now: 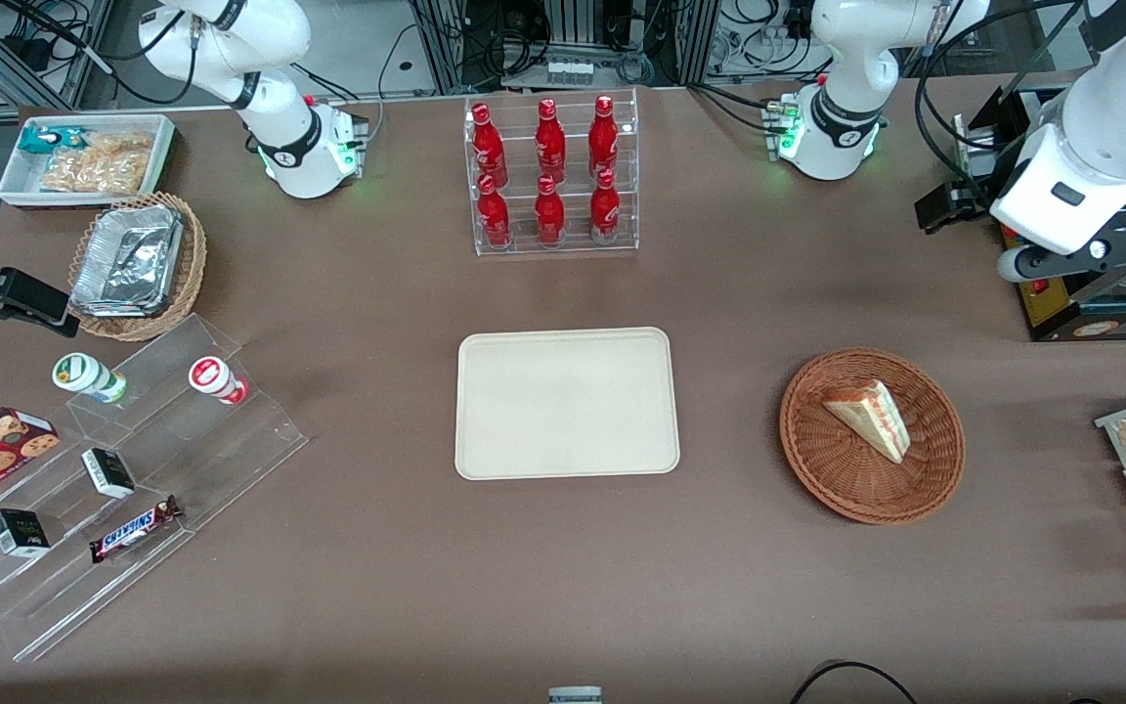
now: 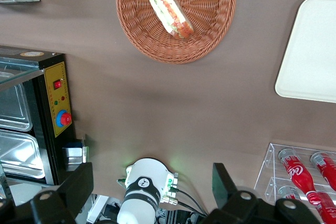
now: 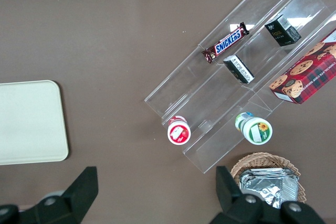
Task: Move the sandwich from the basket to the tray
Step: 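Move the left gripper down over the sandwich in the wicker basket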
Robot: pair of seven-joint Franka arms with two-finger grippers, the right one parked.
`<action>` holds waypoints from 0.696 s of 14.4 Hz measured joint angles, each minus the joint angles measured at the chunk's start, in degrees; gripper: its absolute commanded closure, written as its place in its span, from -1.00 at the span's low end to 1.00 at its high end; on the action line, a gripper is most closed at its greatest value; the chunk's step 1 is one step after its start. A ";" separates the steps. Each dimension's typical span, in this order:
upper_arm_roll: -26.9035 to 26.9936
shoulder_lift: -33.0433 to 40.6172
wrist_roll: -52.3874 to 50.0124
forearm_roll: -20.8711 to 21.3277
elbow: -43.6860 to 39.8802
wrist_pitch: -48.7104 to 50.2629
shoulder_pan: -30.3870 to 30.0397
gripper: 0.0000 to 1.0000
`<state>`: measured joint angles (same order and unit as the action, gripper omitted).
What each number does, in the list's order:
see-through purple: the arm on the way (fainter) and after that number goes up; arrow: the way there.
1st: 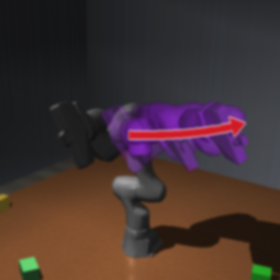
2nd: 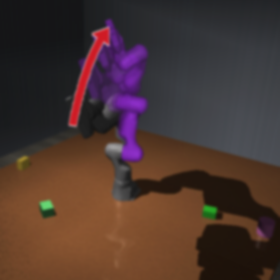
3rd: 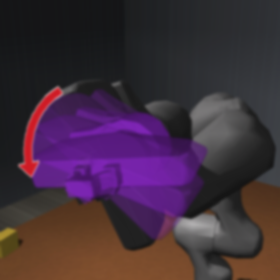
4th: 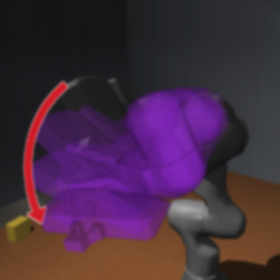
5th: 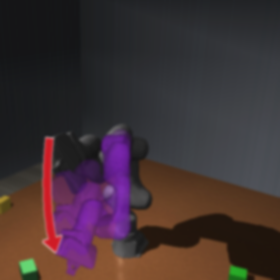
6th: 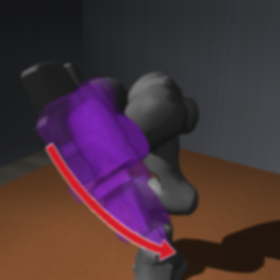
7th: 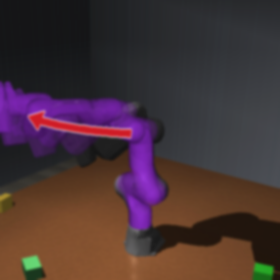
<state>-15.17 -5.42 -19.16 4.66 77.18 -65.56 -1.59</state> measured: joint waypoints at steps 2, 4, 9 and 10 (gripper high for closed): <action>0.00 0.00 0.00 0.00 0.00 -0.13 0.00 -1.00; 0.00 -0.05 0.00 0.00 0.02 -0.18 0.00 -1.00; 0.45 -5.19 0.00 0.25 1.56 -1.20 -0.25 -1.00; 0.61 -6.95 0.00 0.29 2.71 -3.60 -0.40 -1.00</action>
<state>-14.56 -12.37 -19.16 4.96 79.89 -69.16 -1.99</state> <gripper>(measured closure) 0.000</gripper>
